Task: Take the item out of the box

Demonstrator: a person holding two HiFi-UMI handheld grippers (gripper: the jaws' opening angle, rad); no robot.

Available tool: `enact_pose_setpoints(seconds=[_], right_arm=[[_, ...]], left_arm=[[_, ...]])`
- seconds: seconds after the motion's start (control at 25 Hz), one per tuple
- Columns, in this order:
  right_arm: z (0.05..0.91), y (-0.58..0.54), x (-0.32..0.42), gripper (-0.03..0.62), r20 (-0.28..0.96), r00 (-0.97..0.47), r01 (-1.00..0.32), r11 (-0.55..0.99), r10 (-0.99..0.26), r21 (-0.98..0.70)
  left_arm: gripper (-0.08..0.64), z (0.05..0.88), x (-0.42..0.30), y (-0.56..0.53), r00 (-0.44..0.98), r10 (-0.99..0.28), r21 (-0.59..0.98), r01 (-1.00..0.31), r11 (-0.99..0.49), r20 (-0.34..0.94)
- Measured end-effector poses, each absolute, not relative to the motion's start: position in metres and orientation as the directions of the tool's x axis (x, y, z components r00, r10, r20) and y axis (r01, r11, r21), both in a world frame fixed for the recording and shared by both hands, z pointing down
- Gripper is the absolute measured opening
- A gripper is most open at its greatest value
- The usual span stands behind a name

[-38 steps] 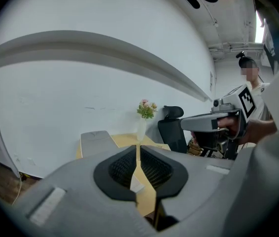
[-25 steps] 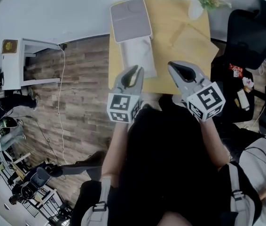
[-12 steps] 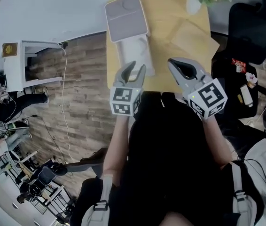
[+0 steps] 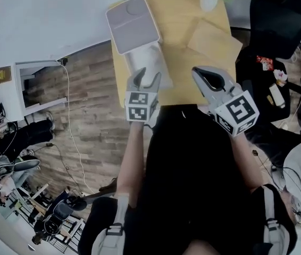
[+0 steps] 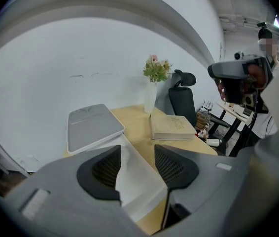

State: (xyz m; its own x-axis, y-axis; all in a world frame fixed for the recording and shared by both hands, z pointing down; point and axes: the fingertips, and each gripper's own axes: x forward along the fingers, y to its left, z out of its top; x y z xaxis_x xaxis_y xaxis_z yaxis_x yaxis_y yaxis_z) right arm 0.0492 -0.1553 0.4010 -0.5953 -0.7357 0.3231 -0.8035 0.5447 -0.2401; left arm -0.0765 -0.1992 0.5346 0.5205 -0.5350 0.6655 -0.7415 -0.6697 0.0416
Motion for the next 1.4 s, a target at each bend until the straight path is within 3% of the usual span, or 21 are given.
enact_pose_setpoints(seconds=[0.6, 1.4], right_arm=[[0.406, -0.168, 0.037, 0.003, 0.412, -0.439, -0.899, 0.387, -0.799, -0.207], [0.423, -0.160, 0.036, 0.003, 0.467, -0.308, -0.949, 0.236, -0.829, -0.209]], left_arm=[[0.286, 0.606, -0.088, -0.253, 0.511, -0.400, 0.024, -0.639, -0.769, 0.761], [0.296, 0.668, -0.083, -0.275, 0.420, -0.306, -0.033, -0.545, -0.838, 0.854]])
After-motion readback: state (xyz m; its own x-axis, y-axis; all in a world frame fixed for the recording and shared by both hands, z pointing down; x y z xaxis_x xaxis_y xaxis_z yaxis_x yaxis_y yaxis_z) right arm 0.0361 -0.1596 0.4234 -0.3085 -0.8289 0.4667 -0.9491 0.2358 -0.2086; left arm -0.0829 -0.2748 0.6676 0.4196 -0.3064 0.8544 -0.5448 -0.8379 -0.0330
